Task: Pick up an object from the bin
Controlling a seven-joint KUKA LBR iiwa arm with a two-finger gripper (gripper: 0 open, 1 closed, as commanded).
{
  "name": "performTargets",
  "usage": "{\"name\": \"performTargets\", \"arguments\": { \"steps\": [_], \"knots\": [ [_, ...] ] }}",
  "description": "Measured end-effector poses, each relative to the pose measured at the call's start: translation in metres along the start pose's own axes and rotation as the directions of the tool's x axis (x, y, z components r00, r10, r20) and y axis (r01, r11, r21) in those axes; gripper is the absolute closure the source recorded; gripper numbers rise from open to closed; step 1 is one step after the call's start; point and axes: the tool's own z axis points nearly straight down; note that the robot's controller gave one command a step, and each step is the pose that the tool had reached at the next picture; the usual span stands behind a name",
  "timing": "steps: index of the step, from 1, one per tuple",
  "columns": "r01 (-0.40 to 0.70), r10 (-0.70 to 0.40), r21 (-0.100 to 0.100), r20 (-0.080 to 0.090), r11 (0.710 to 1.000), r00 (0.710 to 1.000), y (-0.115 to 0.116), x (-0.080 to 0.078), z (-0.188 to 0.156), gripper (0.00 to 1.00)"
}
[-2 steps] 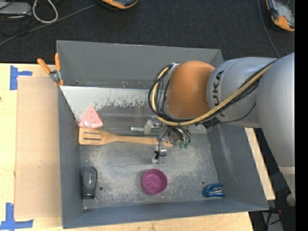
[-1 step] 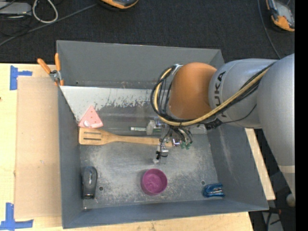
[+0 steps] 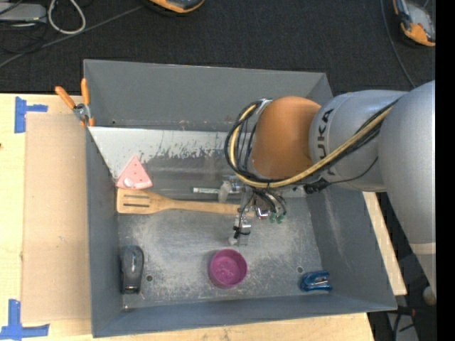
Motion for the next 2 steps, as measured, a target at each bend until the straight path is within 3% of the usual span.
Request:
{"name": "performTargets", "arguments": {
  "steps": [1,2],
  "knots": [
    [-0.06,0.06,-0.004,0.008,0.998,0.998,-0.0014,0.0002,0.0044,0.0],
    [-0.042,0.042,-0.003,0.008,0.999,0.999,-0.0016,-0.0004,0.0033,1.0]
  ]
}}
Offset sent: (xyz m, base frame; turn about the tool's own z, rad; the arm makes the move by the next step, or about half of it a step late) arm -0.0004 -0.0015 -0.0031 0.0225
